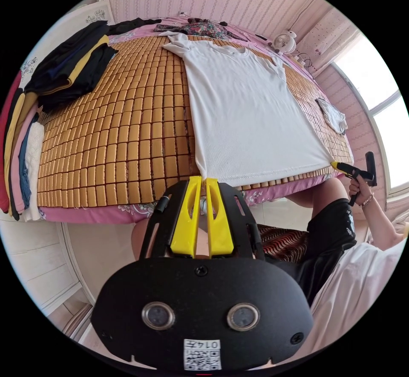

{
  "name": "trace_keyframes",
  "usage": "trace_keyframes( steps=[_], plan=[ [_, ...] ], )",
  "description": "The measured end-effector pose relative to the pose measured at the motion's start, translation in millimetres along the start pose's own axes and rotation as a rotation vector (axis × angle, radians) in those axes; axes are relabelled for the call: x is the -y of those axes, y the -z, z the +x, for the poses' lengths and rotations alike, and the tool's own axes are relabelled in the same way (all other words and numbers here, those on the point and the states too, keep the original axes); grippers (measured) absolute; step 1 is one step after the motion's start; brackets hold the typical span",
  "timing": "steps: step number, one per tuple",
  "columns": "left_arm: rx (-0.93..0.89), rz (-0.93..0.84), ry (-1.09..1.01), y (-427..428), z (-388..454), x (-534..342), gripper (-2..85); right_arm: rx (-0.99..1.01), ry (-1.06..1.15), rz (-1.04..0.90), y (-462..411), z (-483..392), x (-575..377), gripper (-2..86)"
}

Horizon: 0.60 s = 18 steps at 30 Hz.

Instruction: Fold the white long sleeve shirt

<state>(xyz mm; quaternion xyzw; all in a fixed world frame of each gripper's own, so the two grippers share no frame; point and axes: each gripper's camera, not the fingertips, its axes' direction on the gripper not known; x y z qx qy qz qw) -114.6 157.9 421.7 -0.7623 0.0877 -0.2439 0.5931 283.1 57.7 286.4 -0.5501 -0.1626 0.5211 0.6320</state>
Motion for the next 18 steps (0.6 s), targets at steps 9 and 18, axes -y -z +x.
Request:
trace_keyframes(
  steps=[9,18],
  plan=[
    [0.006,0.016,0.059,-18,-37,-43,3.4,-0.046,0.046,0.018,14,9,-30,3.6],
    [-0.046,0.172,-0.203,-55,19,18,5.5,-0.219,0.180,0.270,59,20,67,7.9]
  ],
)
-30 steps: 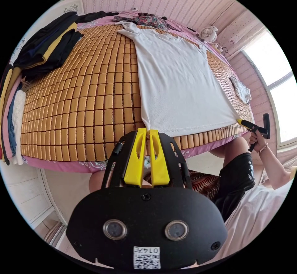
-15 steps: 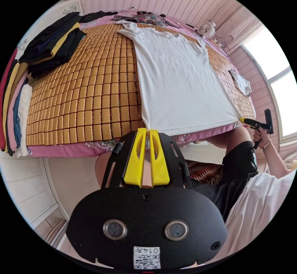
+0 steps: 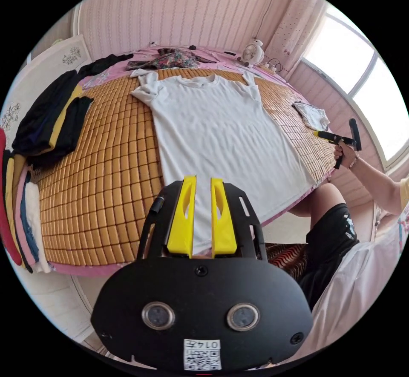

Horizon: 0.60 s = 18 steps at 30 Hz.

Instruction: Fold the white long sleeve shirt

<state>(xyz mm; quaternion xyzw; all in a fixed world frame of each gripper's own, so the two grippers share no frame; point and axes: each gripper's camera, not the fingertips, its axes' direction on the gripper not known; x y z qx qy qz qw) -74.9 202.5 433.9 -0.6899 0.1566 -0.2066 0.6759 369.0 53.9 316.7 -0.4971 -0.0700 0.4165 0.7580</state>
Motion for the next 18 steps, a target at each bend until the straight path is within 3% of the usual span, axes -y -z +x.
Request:
trace_keyframes(
  steps=[9,18],
  plan=[
    [-0.212,0.027,-0.163,-161,95,120,6.3,-0.080,0.045,0.091,-79,14,184,8.7],
    [-0.123,-0.062,-0.204,-250,117,96,2.1,-0.142,-0.005,0.019,-170,24,268,5.3]
  ],
)
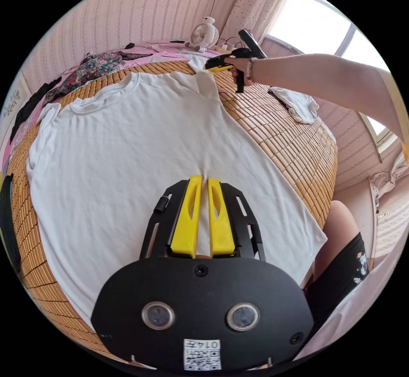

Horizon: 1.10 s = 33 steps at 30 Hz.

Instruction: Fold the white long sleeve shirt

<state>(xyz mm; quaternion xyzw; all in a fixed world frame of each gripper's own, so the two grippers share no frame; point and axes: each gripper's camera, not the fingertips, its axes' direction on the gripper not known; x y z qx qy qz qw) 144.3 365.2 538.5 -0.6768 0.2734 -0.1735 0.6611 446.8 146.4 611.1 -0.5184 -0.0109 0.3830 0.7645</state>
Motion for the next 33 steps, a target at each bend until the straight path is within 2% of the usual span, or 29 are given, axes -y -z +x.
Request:
trace_keyframes(
  steps=[5,7,11,15,18,21,24,29,32,33],
  plan=[
    [-0.026,-0.007,0.002,-22,-1,-11,0.9,0.063,0.039,0.007,41,16,-32,2.2],
    [0.002,-0.007,-0.014,-29,6,-16,0.9,-0.008,0.116,0.113,102,15,-90,1.4],
    [0.031,-0.006,-0.033,-46,15,-24,0.8,-0.115,0.251,0.157,188,-9,-187,1.4],
    [0.014,-0.009,-0.026,-58,15,-31,2.4,0.041,0.320,0.180,289,-40,-229,1.4],
    [0.016,0.027,-0.025,-53,24,-31,3.5,0.108,0.252,0.224,325,-16,-223,3.1],
    [0.016,0.040,-0.050,-53,38,-24,4.4,0.107,0.142,0.237,325,27,-232,4.8],
    [0.021,0.055,-0.102,-60,56,-12,5.0,0.080,0.085,0.153,313,49,-261,6.4],
    [0.032,0.069,-0.160,-91,73,23,5.9,0.146,0.187,0.019,295,28,-319,5.1],
    [0.038,0.091,-0.177,-116,75,60,6.1,0.141,0.301,-0.149,261,10,-333,4.3],
    [0.038,0.088,-0.163,-128,73,76,6.2,0.085,0.304,-0.094,265,12,-336,4.0]
  ],
)
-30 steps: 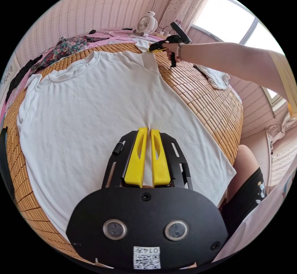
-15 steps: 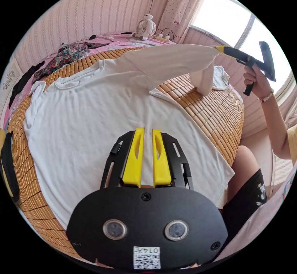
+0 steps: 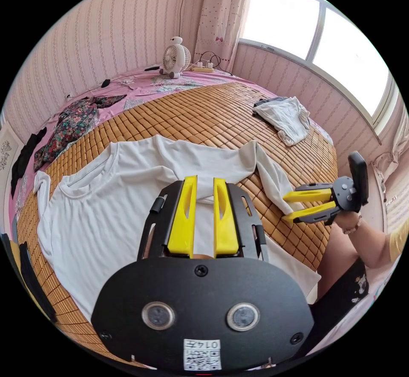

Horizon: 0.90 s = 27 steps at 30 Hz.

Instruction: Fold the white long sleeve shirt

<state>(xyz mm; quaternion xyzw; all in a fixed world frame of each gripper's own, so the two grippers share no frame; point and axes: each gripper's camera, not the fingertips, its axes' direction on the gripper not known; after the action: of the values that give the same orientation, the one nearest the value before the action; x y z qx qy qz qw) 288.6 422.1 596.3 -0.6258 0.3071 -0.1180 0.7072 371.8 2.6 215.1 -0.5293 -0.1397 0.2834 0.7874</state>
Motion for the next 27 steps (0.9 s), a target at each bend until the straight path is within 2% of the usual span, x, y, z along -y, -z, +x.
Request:
trace_keyframes(
  steps=[2,3,5,7,9,12,15,16,17,20,22,24,25,27],
  plan=[
    [-0.021,-0.018,0.035,-20,-10,22,6.3,-0.009,-0.027,-0.002,8,13,0,3.7],
    [-0.025,-0.025,0.057,-34,-17,35,6.4,0.091,-0.064,-0.006,16,29,0,3.6],
    [0.003,-0.047,0.079,-55,-25,51,6.5,0.272,-0.114,0.105,39,61,-11,3.3],
    [0.019,-0.073,0.116,-75,-33,62,6.5,0.521,-0.302,0.392,84,128,-50,3.0],
    [0.010,-0.078,0.167,-95,-41,73,6.5,0.555,-0.486,0.555,112,177,-92,2.8],
    [0.043,-0.107,0.182,-121,-42,81,6.5,0.234,-0.701,0.531,144,213,-144,3.4],
    [0.081,-0.202,0.172,-152,-37,83,5.6,0.138,-0.769,0.553,159,221,-168,4.1],
    [0.091,-0.185,0.164,-153,-34,83,5.2,0.088,-0.768,0.542,160,217,-169,4.4],
    [0.106,-0.176,0.147,-156,-30,83,4.3,0.076,-0.747,0.533,160,214,-167,4.5],
    [0.095,-0.186,0.088,-164,-18,87,2.0,0.111,-0.480,0.470,159,188,-138,3.9],
    [0.126,-0.195,0.044,-168,-9,90,0.6,0.015,-0.347,0.264,143,168,-106,2.8],
    [0.167,-0.206,-0.014,-173,0,91,-0.4,-0.081,-0.282,0.080,119,158,-88,2.0],
    [0.172,-0.208,-0.021,-174,1,92,-0.4,-0.131,-0.267,0.090,120,154,-85,1.5],
    [0.175,-0.208,-0.013,-175,2,92,-0.4,-0.096,-0.303,0.092,121,160,-85,0.6]
  ],
)
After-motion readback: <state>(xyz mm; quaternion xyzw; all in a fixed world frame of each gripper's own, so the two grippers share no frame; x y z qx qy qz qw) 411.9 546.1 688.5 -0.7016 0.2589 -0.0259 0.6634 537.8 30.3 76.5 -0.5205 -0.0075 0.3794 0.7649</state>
